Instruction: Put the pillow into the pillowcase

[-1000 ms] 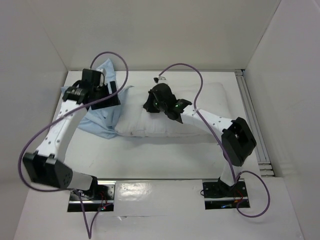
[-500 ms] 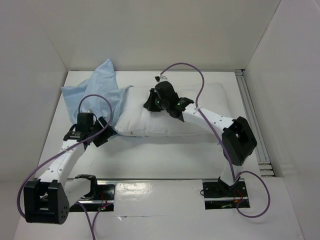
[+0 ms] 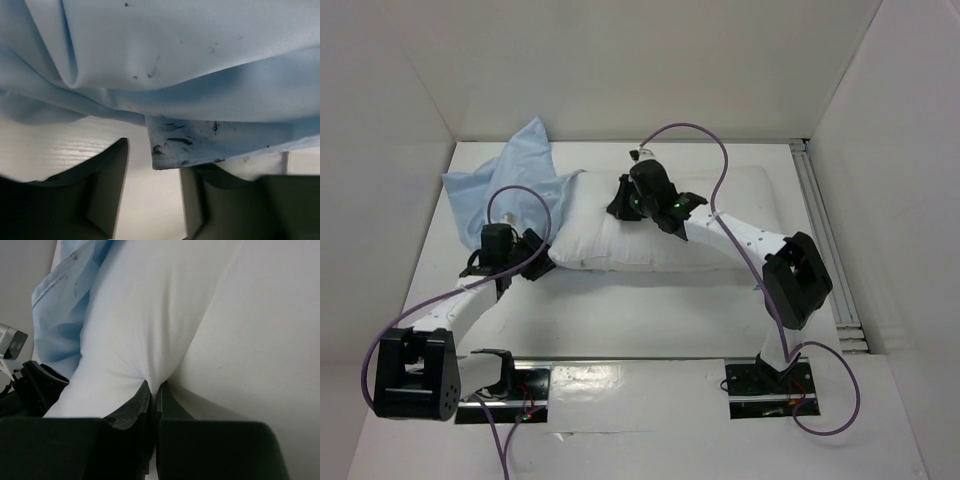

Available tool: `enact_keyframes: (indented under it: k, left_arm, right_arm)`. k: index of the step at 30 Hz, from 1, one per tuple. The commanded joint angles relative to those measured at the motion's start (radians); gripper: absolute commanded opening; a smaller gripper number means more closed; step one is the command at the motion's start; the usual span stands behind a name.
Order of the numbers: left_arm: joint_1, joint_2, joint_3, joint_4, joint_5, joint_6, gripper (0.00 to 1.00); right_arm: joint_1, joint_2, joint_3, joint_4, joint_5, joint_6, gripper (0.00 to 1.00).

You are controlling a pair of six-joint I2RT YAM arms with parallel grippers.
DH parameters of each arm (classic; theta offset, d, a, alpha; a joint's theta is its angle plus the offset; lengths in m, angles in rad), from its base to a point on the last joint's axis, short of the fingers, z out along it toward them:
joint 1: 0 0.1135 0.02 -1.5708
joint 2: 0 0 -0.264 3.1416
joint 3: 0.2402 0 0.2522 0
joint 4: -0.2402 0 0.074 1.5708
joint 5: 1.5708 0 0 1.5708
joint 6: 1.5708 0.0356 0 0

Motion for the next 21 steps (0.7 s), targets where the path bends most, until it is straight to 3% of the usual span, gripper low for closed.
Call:
enact_keyframes:
  k: [1, 5, 6, 14, 21]
  left_arm:
    - [-0.004, 0.026, 0.009, 0.138, 0.043, -0.024, 0.54]
    - [-0.015, 0.037, 0.052, 0.067, 0.022, 0.011, 0.07]
    - [-0.015, 0.037, 0.061, 0.039, 0.006, 0.030, 0.00]
    - [-0.015, -0.083, 0.176, -0.323, 0.057, 0.147, 0.00]
    - [-0.024, -0.126, 0.328, -0.601, 0.130, 0.280, 0.00]
  right_arm:
    - [-0.022, 0.026, 0.049, -0.015, 0.036, -0.017, 0.00]
    - [-0.031, 0.026, 0.061, -0.024, 0.036, -0.017, 0.00]
    - [-0.031, 0.026, 0.070, -0.024, 0.036, -0.026, 0.00]
    - [-0.050, -0.003, 0.135, -0.066, 0.070, -0.054, 0.00]
    - [-0.080, 0.011, 0.295, -0.110, 0.089, -0.091, 0.00]
